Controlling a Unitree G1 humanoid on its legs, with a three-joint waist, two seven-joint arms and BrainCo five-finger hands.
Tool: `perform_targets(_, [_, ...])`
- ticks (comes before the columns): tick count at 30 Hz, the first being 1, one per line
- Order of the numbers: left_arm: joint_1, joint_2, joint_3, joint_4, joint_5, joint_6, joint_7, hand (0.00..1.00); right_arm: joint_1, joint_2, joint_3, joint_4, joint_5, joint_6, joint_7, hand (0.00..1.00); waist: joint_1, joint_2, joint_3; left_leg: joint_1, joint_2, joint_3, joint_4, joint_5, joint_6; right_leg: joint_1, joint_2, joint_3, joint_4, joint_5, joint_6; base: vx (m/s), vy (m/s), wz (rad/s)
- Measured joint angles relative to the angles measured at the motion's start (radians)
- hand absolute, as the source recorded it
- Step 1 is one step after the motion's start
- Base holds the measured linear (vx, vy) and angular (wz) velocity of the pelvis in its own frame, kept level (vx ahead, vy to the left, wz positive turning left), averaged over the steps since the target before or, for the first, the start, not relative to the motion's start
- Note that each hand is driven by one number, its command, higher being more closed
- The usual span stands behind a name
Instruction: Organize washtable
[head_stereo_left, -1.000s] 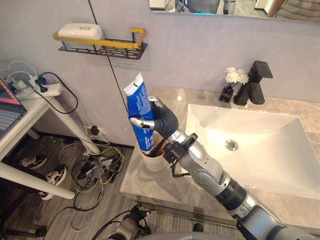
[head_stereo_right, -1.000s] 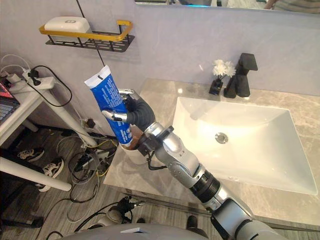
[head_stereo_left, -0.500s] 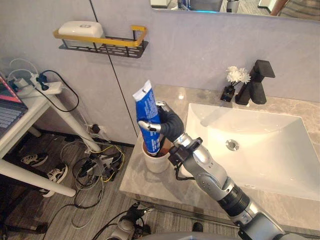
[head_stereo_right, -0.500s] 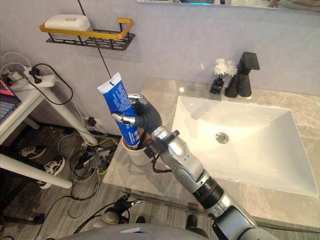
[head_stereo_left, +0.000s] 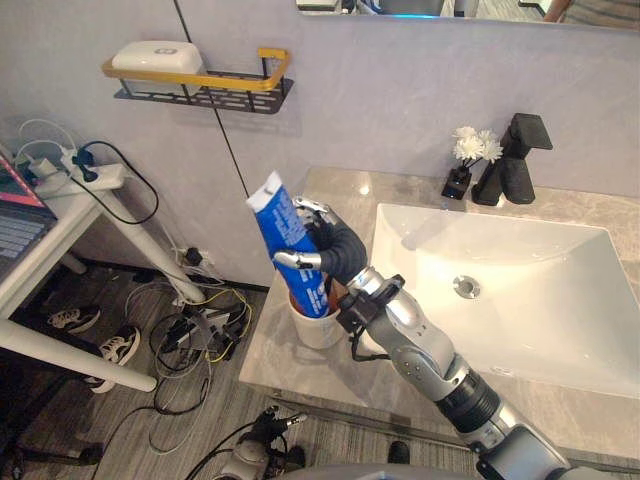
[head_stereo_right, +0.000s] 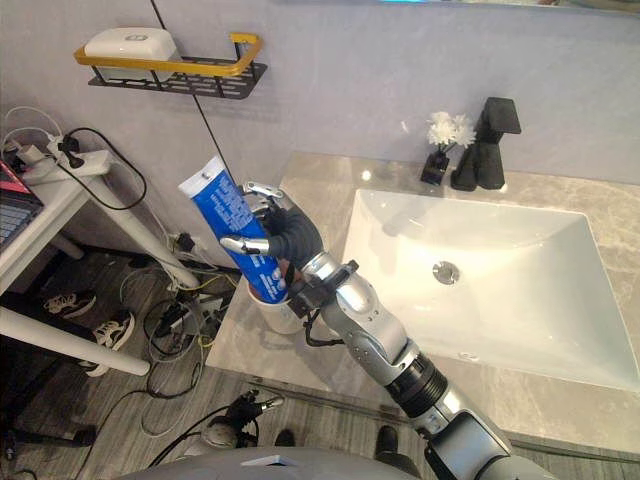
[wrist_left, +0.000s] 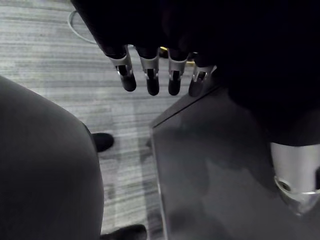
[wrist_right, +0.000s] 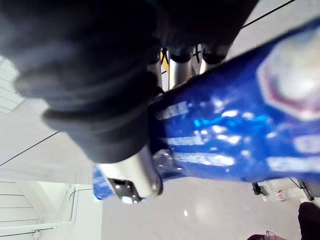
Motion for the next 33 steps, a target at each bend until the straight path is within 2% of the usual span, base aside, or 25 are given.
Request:
perform_targets(5, [0.025,0.000,0.022,-0.035,-0.001,-0.006,-0.004,0.00,0.036,0.001,-0.032,-0.084,0.000,-0.002,0.008,0.00,0.000,0.002,0.001,-0.002,0.000,-0.005,0.001,0.000,0.000,-0.004,-0.001,-0.003,0.011,-0.011,-0.001,0.00,-0.001,0.01])
perform_targets(25, [0.033,-0.001,0.038,-0.035,-0.001,-0.006,-0.002,0.00,0.035,0.000,-0.035,-0.139,0.010,-0.012,0.006,0.00,-0.001,0.002,0.001,0.001,0.001,-0.002,0.002,0.000,0.001,-0.016,-0.003,0.000,0.042,-0.025,0.000,0.00,0.000,0.00])
perform_targets(29, [0.028,-0.001,0.040,-0.020,-0.001,-0.007,-0.004,0.00,0.030,0.000,-0.059,-0.168,0.023,-0.045,-0.004,0.00,-0.001,0.002,0.001,0.006,0.001,0.005,0.002,-0.001,0.002,-0.015,-0.003,0.007,0.045,-0.025,0.000,-0.01,0.004,-0.05])
perform_targets(33, [0.024,-0.001,0.042,-0.003,0.001,-0.018,0.002,0.00,0.030,0.000,-0.140,-0.188,0.062,-0.083,-0.030,0.00,-0.007,0.002,0.001,0.011,0.001,0.012,0.002,-0.002,0.004,-0.015,-0.003,0.013,0.046,-0.025,0.001,-0.01,0.004,-0.05])
